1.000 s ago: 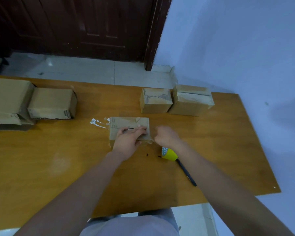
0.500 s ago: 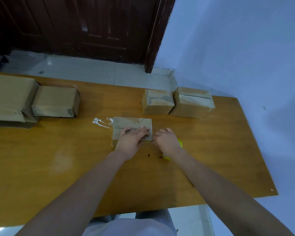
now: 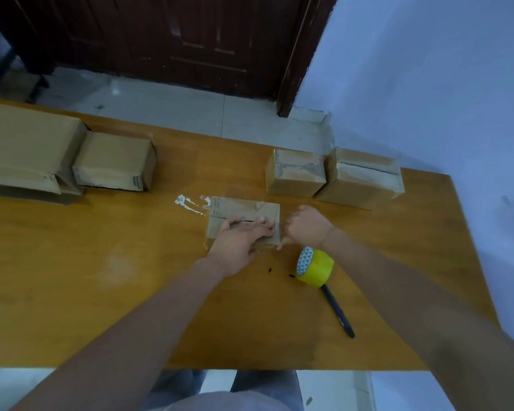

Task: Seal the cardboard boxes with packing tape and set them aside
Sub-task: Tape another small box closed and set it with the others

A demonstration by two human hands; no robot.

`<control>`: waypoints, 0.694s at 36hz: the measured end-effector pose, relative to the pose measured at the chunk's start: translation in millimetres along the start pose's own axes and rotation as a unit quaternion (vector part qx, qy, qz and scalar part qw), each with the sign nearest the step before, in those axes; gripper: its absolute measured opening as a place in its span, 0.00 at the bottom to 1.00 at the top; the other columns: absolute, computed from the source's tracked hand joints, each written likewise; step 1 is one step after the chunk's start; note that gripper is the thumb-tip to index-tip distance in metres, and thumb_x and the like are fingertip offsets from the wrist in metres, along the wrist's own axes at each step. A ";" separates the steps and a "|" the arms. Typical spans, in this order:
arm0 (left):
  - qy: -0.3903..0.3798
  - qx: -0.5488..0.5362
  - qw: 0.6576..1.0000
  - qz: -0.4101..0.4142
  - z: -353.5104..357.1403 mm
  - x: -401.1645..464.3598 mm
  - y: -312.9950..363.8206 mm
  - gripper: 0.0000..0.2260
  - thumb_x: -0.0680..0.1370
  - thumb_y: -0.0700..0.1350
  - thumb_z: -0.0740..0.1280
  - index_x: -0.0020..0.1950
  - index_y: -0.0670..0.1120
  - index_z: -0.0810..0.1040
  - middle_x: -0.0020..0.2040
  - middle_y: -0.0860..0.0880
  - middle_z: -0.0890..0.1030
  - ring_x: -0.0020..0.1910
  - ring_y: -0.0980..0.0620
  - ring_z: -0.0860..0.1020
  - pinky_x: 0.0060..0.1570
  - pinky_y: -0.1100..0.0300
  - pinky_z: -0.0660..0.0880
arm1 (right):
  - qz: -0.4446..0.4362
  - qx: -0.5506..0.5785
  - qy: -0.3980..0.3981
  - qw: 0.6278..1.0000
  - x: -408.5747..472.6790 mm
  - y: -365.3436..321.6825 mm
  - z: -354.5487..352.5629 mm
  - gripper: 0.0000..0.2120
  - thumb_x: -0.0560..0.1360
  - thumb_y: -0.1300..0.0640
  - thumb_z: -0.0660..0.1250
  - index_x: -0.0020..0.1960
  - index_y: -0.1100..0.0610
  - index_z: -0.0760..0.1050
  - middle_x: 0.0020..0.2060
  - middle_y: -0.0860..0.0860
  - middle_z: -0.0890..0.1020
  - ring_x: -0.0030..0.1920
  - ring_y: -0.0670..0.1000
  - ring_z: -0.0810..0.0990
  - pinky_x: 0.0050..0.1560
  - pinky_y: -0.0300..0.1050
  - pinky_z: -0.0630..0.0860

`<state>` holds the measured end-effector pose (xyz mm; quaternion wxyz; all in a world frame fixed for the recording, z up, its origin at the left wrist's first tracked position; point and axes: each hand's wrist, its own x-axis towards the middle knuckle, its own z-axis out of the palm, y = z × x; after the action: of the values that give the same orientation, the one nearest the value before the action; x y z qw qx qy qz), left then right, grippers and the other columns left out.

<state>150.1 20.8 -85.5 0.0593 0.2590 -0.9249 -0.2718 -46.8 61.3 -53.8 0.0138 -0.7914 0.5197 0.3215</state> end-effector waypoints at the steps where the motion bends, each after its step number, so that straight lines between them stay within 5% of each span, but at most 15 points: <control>1: 0.002 -0.004 1.000 0.001 0.4 -0.5 -0.5 0.23 0.75 0.41 0.67 0.70 0.54 0.70 0.73 0.59 0.66 0.73 0.61 0.60 0.68 0.60 0.45 | -0.010 0.015 -0.022 1.000 3.0 1.6 -5.5 0.27 0.76 0.35 0.56 0.42 0.57 0.80 0.39 0.51 0.82 0.41 0.52 0.80 0.48 0.46 0.71; 7: -0.006 0.008 1.000 0.000 0.0 -1.1 3.7 0.24 0.75 0.43 0.68 0.70 0.53 0.69 0.74 0.61 0.63 0.74 0.62 0.59 0.68 0.59 0.46 | -0.014 0.059 -0.054 0.997 16.8 14.8 -16.4 0.21 0.77 0.40 0.59 0.44 0.58 0.78 0.38 0.52 0.77 0.42 0.54 0.79 0.37 0.44 0.69; 15: 0.004 -0.122 0.989 -0.090 -7.4 4.7 9.6 0.16 0.74 0.44 0.71 0.61 0.52 0.78 0.65 0.58 0.75 0.66 0.60 0.69 0.67 0.65 0.49 | 0.131 0.329 -0.065 0.933 7.7 12.3 -11.7 0.11 0.74 0.54 0.68 0.35 0.58 0.73 0.27 0.50 0.73 0.30 0.51 0.72 0.30 0.42 0.66; 18: 0.035 -0.406 0.901 -0.148 -24.2 6.6 18.4 0.09 0.74 0.34 0.70 0.51 0.47 0.81 0.55 0.50 0.81 0.58 0.52 0.77 0.64 0.58 0.71 | 0.200 0.344 -0.020 0.917 -5.1 10.2 -16.7 0.19 0.75 0.53 0.66 0.29 0.55 0.65 0.28 0.50 0.67 0.35 0.54 0.70 0.32 0.45 0.65; 20: 0.110 -0.526 0.821 -0.194 -39.9 5.7 24.2 0.11 0.76 0.31 0.66 0.44 0.46 0.80 0.49 0.51 0.82 0.52 0.55 0.80 0.50 0.68 0.75 | 0.246 0.380 0.002 0.892 -13.9 5.2 -17.1 0.20 0.78 0.50 0.64 0.29 0.53 0.64 0.28 0.50 0.68 0.34 0.54 0.70 0.33 0.45 0.66; 22: 0.206 -0.515 0.796 -0.243 -52.6 3.4 23.4 0.11 0.77 0.33 0.65 0.41 0.47 0.80 0.45 0.55 0.81 0.45 0.63 0.78 0.46 0.73 0.71 | 0.291 0.435 0.030 0.852 -20.8 -3.1 -16.0 0.19 0.80 0.50 0.60 0.31 0.52 0.64 0.29 0.50 0.69 0.31 0.51 0.70 0.30 0.43 0.64; 25: 0.288 -0.416 0.799 -0.325 -57.9 -0.3 3.7 0.06 0.78 0.36 0.63 0.50 0.44 0.77 0.46 0.51 0.77 0.47 0.53 0.75 0.49 0.60 0.70 | 0.351 0.526 0.090 0.769 -26.7 -15.8 -20.0 0.16 0.81 0.53 0.57 0.37 0.57 0.71 0.30 0.52 0.73 0.30 0.51 0.70 0.31 0.45 0.67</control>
<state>163.3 -3.7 -34.6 0.3335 0.5609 -0.5252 -0.5463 -30.6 83.2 -28.9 0.2673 -0.4482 0.8480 -0.0924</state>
